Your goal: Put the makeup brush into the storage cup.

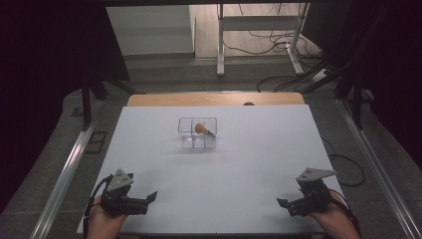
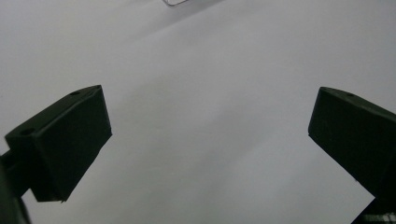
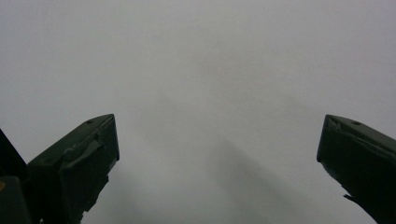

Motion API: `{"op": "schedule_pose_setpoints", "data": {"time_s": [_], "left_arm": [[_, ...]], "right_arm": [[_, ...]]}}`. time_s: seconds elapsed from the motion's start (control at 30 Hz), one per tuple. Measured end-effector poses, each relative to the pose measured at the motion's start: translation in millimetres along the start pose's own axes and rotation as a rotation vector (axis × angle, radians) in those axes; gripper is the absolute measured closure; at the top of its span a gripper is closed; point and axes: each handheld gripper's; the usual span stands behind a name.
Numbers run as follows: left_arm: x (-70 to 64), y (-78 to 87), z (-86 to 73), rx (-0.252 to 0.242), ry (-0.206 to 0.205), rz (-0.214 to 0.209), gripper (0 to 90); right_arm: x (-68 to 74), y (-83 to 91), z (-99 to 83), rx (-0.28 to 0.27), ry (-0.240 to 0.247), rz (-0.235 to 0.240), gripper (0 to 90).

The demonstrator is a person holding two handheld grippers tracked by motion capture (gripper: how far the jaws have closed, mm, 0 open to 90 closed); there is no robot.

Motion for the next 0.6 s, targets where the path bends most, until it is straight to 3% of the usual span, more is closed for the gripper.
{"op": "schedule_pose_setpoints", "data": {"time_s": [0.3, 0.6], "left_arm": [[2.0, 4.0, -7.6, 0.035, -0.001, 0.047, 0.0], [5.5, 12.8, -14.1, 0.014, 0.019, 0.07, 0.0]], "right_arm": [[0.0, -0.2, -0.2, 0.003, 0.003, 0.0, 0.0], [0.5, -0.8, -0.1, 0.008, 0.005, 0.001, 0.0]]}}
Point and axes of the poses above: each handheld gripper's, and its own axes: y roughly backward along the jaws, z roughly out of its top, x roughly to its left, and after that the axes turned 13 degrees about -z, right-handed
